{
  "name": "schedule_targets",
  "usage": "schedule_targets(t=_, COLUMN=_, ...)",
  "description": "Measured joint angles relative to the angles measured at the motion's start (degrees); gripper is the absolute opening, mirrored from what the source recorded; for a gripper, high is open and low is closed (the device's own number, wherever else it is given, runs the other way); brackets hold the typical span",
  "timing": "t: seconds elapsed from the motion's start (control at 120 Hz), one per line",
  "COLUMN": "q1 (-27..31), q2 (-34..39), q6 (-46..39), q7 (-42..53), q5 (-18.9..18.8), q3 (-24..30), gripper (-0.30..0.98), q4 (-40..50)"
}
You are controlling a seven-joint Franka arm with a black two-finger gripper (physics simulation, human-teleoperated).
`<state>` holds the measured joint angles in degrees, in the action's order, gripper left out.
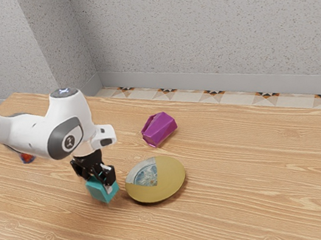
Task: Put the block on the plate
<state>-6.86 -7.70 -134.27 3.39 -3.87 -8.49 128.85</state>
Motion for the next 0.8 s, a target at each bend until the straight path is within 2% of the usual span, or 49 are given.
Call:
schedule_targets(t=0.325, q1=-2.1, q2=3.3, q6=3.9, q7=-2.1, q5=-4.8, q3=0.7, gripper=0.37, q4=-1.9)
schedule_targets(t=0.508, q1=-3.7, q2=-0.2, q6=5.7, q7=-2.9, q5=-6.1, q3=3.1, gripper=0.37, q4=-7.6)
schedule_targets(t=0.8, q1=-3.0, q2=-6.2, q6=7.5, q7=-3.8, q5=-7.1, q3=8.6, gripper=0.37, q4=-14.9)
